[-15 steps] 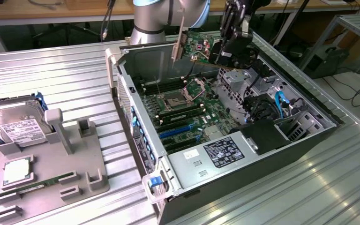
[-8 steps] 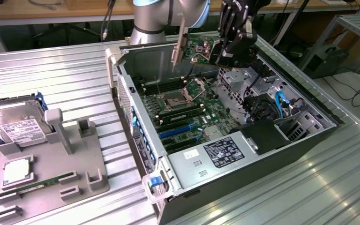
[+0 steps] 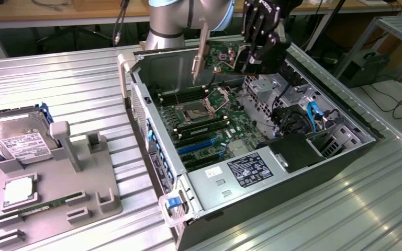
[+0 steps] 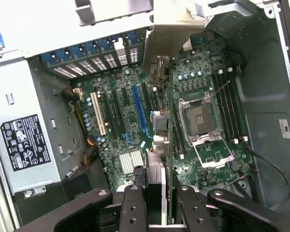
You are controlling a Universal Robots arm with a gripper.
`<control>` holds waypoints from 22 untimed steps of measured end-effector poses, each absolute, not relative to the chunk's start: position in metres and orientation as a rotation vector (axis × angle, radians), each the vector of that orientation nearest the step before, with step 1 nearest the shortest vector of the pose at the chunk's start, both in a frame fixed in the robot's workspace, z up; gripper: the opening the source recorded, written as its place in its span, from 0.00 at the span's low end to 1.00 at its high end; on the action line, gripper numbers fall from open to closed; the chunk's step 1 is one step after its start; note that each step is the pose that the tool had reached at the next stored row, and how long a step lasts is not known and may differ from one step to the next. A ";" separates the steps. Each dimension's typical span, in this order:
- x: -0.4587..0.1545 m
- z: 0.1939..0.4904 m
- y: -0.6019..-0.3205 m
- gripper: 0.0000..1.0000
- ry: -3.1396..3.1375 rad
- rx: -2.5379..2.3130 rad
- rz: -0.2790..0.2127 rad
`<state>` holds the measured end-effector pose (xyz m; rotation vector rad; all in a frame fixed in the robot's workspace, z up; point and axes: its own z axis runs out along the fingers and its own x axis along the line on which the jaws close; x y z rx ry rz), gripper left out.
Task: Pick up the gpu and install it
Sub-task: 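Insert the gpu into the slot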
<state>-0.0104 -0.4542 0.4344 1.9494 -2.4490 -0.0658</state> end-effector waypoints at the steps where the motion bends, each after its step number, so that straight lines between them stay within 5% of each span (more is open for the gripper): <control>1: -0.010 0.434 -0.454 0.28 -2.436 1.965 -0.066; 22: -0.010 0.434 -0.454 0.28 -2.088 2.323 -0.062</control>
